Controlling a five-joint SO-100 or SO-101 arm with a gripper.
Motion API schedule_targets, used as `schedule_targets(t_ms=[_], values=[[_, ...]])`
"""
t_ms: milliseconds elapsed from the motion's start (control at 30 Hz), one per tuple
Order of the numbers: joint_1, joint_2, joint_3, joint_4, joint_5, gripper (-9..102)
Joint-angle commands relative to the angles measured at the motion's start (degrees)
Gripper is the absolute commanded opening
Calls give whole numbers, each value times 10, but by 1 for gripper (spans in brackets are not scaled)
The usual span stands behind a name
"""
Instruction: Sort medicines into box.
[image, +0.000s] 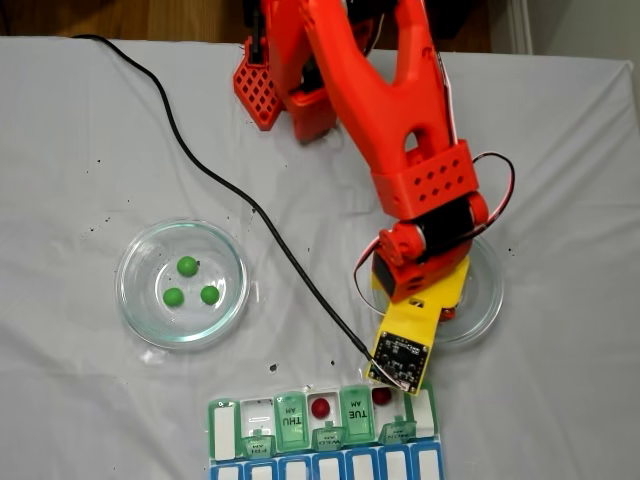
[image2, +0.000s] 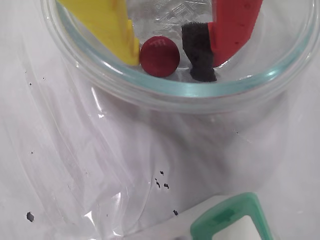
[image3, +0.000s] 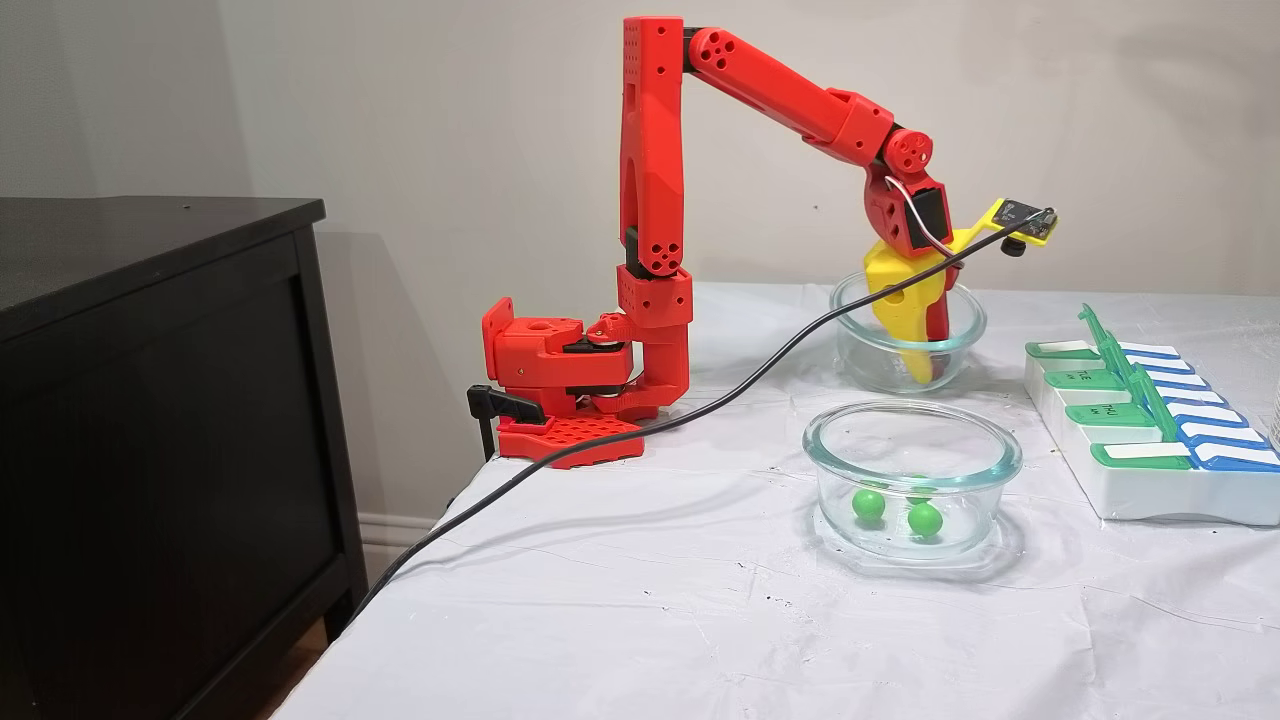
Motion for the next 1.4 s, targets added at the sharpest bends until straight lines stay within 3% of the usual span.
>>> schedule_targets(t_ms=[0,67,300,533,733,1067,1200,1367], values=[[30,19,-11,-12,6,7],[30,24,-6,-17,10,0],[-5,64,1,25,69,0],[-54,161,54,-4,138,0],[-68,229,53,31,195,0],[33,490,76,16,230,0],[90,468,70,36,248,0],[165,391,70,-42,238,0]])
